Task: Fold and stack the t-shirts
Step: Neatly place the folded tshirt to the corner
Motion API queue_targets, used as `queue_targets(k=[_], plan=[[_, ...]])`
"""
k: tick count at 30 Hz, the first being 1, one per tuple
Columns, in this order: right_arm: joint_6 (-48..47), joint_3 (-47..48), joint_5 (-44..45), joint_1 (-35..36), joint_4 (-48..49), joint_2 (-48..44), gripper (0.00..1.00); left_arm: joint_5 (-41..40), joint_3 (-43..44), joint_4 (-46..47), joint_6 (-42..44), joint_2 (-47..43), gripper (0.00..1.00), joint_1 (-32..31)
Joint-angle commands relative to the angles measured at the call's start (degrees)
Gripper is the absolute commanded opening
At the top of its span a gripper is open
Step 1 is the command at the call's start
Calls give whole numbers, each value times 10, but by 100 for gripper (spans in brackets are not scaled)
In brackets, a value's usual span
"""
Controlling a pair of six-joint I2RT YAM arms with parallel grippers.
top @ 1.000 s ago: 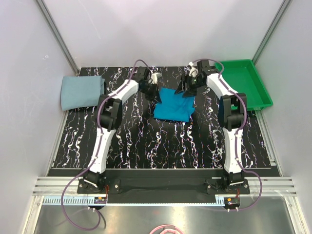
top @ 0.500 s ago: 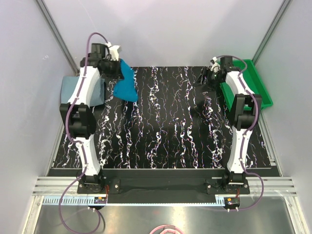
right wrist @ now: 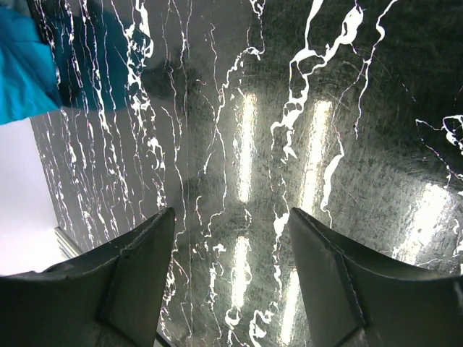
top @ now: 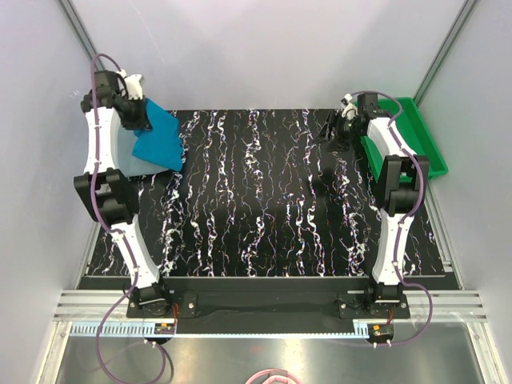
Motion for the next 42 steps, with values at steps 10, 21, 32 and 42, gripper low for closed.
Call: queue_targets(k=[10, 21, 32, 42], plan=[[8, -10, -7, 2, 18, -46, 72, -68, 186, -83, 24, 54, 0, 6], [8, -15, -10, 1, 20, -46, 72, -187, 152, -76, 32, 53, 0, 4], [6, -25, -10, 1, 22, -45, 72, -393, 150, -26, 51, 88, 0, 5], [5, -39, -7, 1, 22, -51, 72, -499, 155, 9, 75, 134, 0, 7]])
